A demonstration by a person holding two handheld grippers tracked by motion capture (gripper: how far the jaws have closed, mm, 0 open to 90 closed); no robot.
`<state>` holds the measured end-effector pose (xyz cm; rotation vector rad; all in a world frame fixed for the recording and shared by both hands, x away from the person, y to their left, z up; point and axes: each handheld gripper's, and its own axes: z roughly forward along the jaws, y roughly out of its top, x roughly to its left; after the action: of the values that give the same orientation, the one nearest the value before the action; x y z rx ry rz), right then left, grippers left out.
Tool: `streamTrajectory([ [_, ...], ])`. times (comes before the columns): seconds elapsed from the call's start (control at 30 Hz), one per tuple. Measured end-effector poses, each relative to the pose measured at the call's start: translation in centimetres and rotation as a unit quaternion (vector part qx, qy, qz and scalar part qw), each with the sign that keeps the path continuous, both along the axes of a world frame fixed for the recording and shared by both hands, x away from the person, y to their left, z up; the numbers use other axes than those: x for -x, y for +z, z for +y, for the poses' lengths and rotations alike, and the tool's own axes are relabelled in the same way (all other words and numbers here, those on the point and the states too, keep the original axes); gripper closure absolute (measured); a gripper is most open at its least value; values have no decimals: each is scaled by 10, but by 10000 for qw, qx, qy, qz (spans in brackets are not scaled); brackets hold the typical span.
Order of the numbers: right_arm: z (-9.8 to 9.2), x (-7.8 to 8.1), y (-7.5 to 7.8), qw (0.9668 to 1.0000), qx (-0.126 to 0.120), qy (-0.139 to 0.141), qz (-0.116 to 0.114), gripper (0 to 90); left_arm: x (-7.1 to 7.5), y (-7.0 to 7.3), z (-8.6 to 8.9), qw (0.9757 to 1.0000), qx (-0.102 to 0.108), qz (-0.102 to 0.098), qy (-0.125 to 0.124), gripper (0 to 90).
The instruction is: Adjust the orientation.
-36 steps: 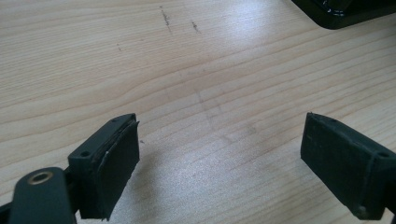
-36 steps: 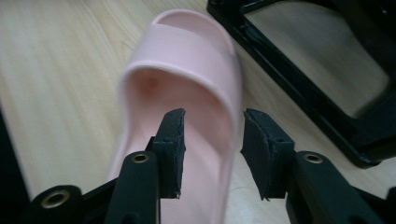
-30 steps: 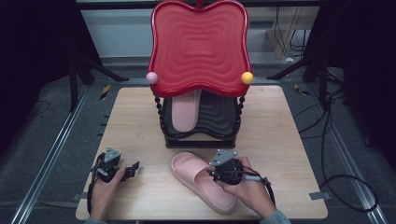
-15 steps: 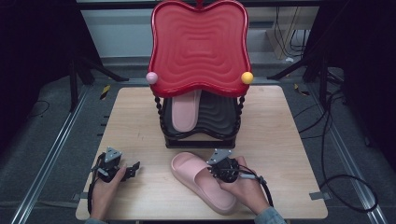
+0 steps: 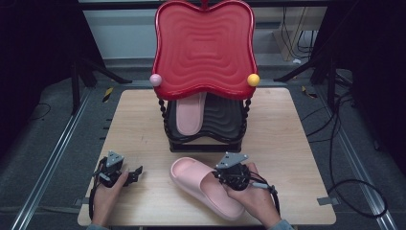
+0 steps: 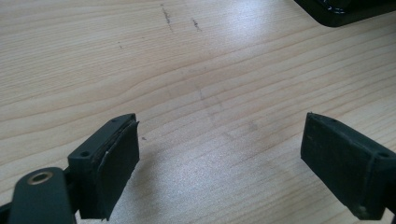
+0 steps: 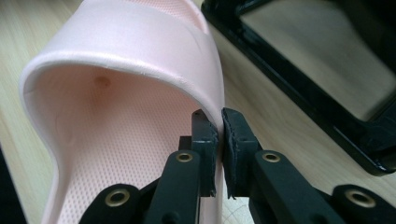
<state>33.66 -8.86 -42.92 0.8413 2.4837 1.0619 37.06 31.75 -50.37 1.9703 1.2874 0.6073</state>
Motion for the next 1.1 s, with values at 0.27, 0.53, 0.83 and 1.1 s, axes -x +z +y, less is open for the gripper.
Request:
streamTrajectory([
  [0.27,-10,1,23,9985,-517,-181,-29,845,0,-1,2,10000,37,-1,15,109],
  [0.53,-24,1,43,9921,-1068,-632,-200,846,0,-2,3,10000,56,22,5,109],
  [0.83,-46,-4,53,9743,-1794,-1273,-474,849,1,-2,4,10000,31,18,15,109],
  [1.1,-48,-11,57,9586,-1956,-1911,-799,850,1,-3,4,10000,37,30,18,109],
])
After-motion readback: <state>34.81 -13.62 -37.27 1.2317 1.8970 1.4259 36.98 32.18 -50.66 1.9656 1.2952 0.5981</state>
